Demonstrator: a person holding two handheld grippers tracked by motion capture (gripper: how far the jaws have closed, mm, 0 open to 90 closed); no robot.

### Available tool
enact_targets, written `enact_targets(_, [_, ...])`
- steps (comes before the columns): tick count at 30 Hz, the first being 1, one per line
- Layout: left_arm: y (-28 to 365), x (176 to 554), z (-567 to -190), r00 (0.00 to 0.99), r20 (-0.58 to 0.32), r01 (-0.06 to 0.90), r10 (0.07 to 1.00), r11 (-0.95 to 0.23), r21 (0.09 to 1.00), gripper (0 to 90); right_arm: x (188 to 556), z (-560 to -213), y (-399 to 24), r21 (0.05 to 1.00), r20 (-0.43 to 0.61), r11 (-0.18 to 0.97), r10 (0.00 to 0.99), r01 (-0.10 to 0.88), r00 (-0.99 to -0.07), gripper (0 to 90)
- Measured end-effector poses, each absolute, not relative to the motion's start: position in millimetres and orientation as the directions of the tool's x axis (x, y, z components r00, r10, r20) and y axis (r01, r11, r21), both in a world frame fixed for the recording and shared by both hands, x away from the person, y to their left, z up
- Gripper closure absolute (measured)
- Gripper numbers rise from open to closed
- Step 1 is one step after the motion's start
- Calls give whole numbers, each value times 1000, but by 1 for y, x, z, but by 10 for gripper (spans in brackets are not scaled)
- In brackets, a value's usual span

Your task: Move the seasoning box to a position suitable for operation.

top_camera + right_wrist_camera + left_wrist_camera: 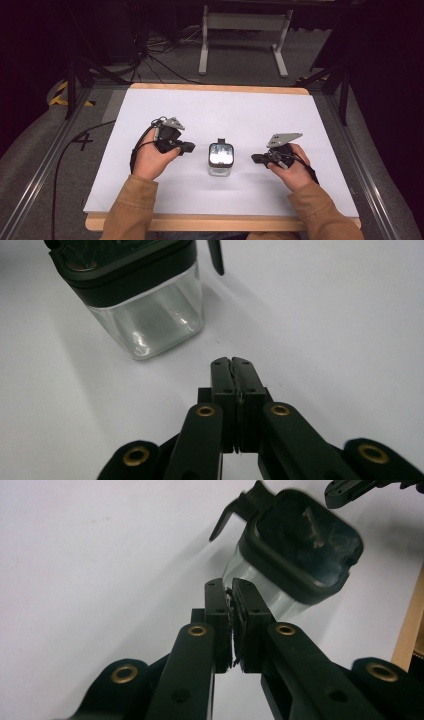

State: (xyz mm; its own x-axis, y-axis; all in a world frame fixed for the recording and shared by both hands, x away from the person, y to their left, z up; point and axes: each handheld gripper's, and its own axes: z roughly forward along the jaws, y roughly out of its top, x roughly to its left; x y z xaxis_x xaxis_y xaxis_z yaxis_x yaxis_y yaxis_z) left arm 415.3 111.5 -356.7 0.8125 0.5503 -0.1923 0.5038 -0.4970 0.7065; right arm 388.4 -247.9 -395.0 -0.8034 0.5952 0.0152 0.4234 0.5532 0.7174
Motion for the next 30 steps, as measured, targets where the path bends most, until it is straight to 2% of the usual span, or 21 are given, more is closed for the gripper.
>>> enact_targets(7, [87,428,-347,859,-166,433,485,-513,742,857,372,-388,-275,739,20,504,647,447,-762,897])
enact_targets(12, [70,439,-348,877,-179,413,446,-511,754,868,362,-388,-286,743,17,490,667,455,-745,897])
enact_targets(23, [53,460,-361,863,-251,454,438,-456,765,873,349,-390,-300,750,22,461,698,473,-716,894])
enact_targets(30, [44,463,-364,873,-243,443,423,-478,759,874,348,-391,-301,745,21,465,700,478,-714,892])
